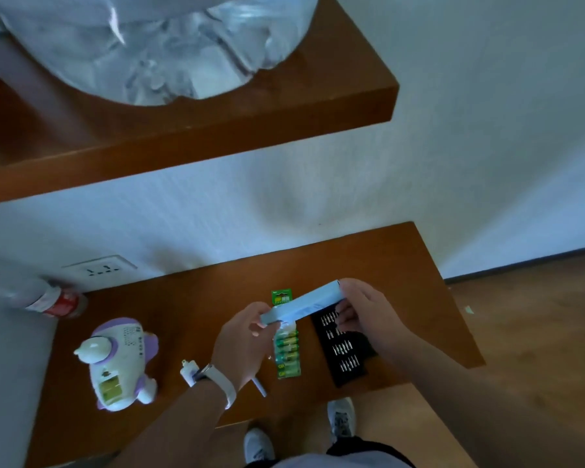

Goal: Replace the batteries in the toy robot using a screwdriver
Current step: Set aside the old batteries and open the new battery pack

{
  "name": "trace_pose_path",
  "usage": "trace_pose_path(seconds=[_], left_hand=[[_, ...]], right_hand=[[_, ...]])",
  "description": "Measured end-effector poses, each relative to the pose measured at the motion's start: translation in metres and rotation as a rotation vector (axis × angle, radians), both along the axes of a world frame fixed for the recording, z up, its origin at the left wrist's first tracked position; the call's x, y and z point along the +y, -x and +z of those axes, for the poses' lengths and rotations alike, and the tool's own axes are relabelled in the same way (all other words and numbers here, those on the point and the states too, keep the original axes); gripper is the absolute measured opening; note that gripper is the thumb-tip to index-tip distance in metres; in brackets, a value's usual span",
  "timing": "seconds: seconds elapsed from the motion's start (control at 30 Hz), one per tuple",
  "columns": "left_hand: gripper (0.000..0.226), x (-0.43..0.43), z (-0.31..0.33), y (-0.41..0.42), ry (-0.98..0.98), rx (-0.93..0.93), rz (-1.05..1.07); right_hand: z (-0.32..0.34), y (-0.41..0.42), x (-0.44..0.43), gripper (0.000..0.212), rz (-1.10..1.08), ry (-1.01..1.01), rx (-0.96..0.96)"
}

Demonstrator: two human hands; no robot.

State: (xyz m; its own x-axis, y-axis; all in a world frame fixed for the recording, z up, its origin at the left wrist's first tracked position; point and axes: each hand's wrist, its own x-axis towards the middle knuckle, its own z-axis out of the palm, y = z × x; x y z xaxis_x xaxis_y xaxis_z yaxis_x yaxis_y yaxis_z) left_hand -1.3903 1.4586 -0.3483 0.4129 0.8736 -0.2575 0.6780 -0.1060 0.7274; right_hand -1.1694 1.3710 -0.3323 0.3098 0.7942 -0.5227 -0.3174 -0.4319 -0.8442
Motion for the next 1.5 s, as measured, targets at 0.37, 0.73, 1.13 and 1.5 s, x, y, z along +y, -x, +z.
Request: trace_pose_path(seconds=[0.37,0.73,1.13,1.5], left_hand=[[0.01,-0.011,-0.031,-0.079,0.131,-0.161,0.32],[0.033,0.01,-0.059,-0.125,0.205,0.154,0.343],[0.042,0.029,-0.08,-0.139,0.263,0.027,0.358],[0.045,0.053,-0.078,-0.152,0.252,0.018,0.327]], right_hand=[[-0.037,-0.052,0.004,0.042,-0.128,0.151,-0.079],[-0.076,-0.066,0.02,0.018,-0.114,0.169,-0.356],[-0.107,-0.09,0.047,0.034,0.005,0.108,-0.561],[-0.124,-0.106,0.061,0.046,0.207,0.165,-0.82]])
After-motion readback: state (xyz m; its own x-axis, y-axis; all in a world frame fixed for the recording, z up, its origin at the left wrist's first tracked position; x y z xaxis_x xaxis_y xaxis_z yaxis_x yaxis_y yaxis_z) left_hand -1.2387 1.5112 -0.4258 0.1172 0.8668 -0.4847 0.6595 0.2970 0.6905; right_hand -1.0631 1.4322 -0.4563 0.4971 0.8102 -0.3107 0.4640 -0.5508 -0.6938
